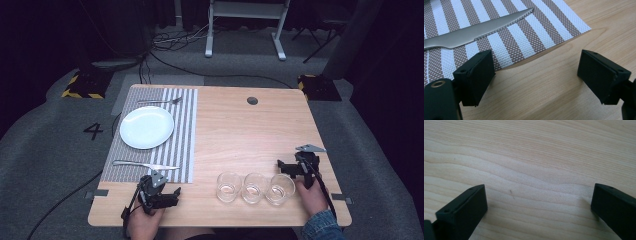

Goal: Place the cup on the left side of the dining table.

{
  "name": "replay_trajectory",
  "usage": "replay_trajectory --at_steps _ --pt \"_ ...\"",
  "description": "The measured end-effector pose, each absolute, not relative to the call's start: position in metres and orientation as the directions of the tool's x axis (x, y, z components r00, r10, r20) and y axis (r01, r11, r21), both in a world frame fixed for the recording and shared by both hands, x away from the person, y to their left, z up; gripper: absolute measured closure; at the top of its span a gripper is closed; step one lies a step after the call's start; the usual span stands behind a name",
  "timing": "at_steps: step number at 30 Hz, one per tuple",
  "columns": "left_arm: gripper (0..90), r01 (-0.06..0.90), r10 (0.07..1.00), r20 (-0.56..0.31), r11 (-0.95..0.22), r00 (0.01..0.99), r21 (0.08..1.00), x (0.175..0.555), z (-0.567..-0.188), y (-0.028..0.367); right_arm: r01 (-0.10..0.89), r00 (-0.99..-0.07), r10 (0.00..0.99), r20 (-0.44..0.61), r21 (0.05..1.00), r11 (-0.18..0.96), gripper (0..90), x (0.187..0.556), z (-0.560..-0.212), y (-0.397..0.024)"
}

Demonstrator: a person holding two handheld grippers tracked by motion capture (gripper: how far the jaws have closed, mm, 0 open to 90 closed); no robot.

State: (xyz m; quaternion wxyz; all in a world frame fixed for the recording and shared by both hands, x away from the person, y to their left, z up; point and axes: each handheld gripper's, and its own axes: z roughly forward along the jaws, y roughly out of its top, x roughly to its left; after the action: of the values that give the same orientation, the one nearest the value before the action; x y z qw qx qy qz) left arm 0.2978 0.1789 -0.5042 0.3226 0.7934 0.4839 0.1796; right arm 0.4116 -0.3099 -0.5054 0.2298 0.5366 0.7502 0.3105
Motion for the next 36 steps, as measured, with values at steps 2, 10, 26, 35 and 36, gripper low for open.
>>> replay_trajectory --at_steps 2,10,26,35,36 --pt "14.1 0.649 0.879 -0.028 -0.33 0.476 0.685 0.2978 -0.5042 0.1799 0.662 -0.318 0.948 -0.011 0.713 0.231 0.7 0.4115 -0.5055 -0.3099" --pt "14.7 0.651 0.879 -0.028 -0.33 0.476 0.684 0.2976 -0.504 0.1803 0.662 -0.318 0.948 -0.012 0.713 0.231 0.7 0.4116 -0.5055 -0.3099" --pt "14.7 0.643 0.871 -0.029 -0.34 0.491 0.686 0.2968 -0.5042 0.1824 0.663 -0.318 0.948 -0.011 0.712 0.231 0.7 0.4116 -0.5054 -0.3099" --pt "14.4 0.643 0.867 -0.03 -0.345 0.497 0.684 0.2966 -0.5042 0.1828 0.663 -0.318 0.948 -0.011 0.713 0.231 0.7 0.4115 -0.5055 -0.3099" --pt "14.4 0.641 0.865 -0.029 -0.348 0.5 0.685 0.2964 -0.5042 0.1831 0.662 -0.319 0.948 -0.011 0.713 0.231 0.7 0.4115 -0.5055 -0.3098"
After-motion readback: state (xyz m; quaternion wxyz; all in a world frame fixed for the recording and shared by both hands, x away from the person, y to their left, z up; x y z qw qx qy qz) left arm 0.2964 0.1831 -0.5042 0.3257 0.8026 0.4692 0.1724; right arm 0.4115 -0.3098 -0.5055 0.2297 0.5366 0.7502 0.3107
